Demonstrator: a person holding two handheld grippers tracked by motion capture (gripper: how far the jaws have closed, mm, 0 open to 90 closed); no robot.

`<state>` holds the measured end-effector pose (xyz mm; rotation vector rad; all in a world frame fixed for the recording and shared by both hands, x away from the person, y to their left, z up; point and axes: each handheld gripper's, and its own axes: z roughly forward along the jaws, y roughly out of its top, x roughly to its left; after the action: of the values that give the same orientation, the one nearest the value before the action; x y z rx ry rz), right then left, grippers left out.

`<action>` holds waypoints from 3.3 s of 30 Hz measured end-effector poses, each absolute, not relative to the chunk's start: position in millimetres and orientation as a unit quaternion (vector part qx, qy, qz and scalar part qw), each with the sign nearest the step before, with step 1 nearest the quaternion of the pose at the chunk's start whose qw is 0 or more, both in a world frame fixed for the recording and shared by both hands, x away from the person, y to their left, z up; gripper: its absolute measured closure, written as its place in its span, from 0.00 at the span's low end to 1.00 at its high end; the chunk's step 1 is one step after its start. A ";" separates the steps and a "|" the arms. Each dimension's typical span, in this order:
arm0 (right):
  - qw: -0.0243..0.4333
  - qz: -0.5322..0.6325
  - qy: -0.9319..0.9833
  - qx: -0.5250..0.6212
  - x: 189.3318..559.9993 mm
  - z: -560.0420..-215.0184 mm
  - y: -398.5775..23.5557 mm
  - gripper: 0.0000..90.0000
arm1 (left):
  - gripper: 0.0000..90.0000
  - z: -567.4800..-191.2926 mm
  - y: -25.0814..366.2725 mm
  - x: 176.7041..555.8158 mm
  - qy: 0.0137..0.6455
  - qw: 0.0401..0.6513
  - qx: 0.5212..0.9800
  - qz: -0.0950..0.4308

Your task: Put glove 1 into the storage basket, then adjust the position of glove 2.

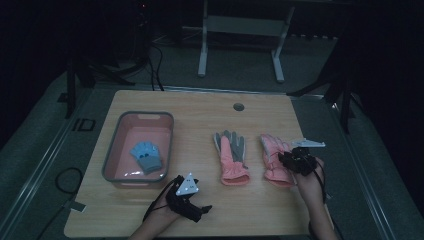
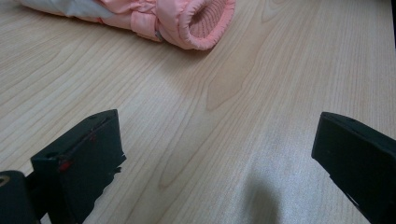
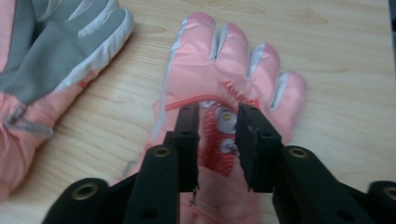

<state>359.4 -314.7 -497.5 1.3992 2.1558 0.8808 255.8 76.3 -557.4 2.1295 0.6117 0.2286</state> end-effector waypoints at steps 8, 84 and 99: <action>0.188 0.323 0.790 0.486 368.2 -499.3 -323.1 0.73 | 0.02 -557.6 76.2 256.1 0.249 0.441 0.857 0.092; 0.200 0.379 0.796 0.427 340.7 -430.8 -179.5 0.99 | 0.02 -558.0 75.3 254.8 0.244 0.440 0.859 0.093; 0.191 0.337 0.794 0.468 349.1 -484.8 -152.3 0.98 | 0.02 -557.9 75.5 254.3 0.245 0.442 0.858 0.096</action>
<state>349.1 -152.3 -484.8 1.3158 2.2300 0.9466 254.3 75.5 -557.9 2.1282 0.6080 0.2383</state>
